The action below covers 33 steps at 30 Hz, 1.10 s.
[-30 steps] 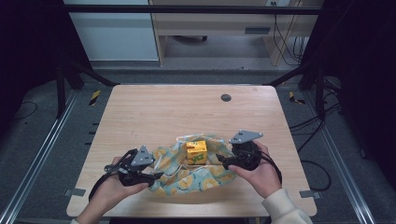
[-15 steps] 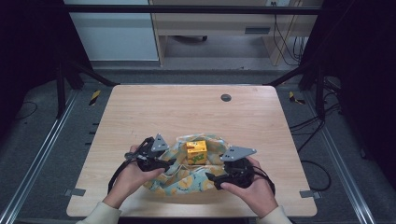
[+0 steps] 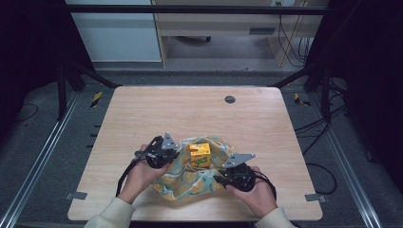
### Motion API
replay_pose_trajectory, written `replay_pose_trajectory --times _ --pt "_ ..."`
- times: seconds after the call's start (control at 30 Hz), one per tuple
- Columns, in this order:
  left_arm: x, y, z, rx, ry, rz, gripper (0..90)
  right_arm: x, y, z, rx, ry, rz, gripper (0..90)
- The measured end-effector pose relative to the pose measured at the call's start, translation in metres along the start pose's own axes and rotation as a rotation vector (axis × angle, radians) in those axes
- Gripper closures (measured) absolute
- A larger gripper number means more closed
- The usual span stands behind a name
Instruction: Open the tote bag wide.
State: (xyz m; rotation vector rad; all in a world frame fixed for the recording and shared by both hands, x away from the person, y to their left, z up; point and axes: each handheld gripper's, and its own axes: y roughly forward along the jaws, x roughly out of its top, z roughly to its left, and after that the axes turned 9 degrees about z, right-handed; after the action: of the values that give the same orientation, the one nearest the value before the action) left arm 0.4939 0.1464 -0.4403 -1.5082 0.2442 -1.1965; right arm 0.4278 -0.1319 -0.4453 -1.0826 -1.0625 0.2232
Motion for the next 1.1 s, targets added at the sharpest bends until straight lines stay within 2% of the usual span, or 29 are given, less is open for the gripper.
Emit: replay_pose_trajectory --times 0.13,0.2,0.33,0.43,0.53,1.1 --pt "-0.004 0.005 0.004 0.016 -0.031 -0.004 90.0 -0.007 -0.002 -0.007 -0.030 0.000 0.012 87.9" --pt "-0.007 0.007 0.006 0.016 -0.047 -0.007 90.0 -0.012 -0.001 -0.010 -0.049 -0.003 0.025 88.8" --pt "-0.012 0.011 0.010 0.022 -0.066 -0.005 90.0 -0.020 0.000 -0.018 -0.056 0.014 0.045 89.2" --pt "-0.016 0.016 0.012 0.024 -0.082 -0.003 90.0 -0.027 0.004 -0.024 -0.049 0.036 0.054 89.3" --pt "-0.017 0.019 0.012 0.020 -0.081 0.004 90.0 -0.031 0.007 -0.027 -0.040 0.051 0.062 89.3" --pt "-0.022 0.031 0.020 0.017 -0.108 0.022 90.0 -0.037 0.017 -0.034 -0.011 0.068 0.110 89.3"
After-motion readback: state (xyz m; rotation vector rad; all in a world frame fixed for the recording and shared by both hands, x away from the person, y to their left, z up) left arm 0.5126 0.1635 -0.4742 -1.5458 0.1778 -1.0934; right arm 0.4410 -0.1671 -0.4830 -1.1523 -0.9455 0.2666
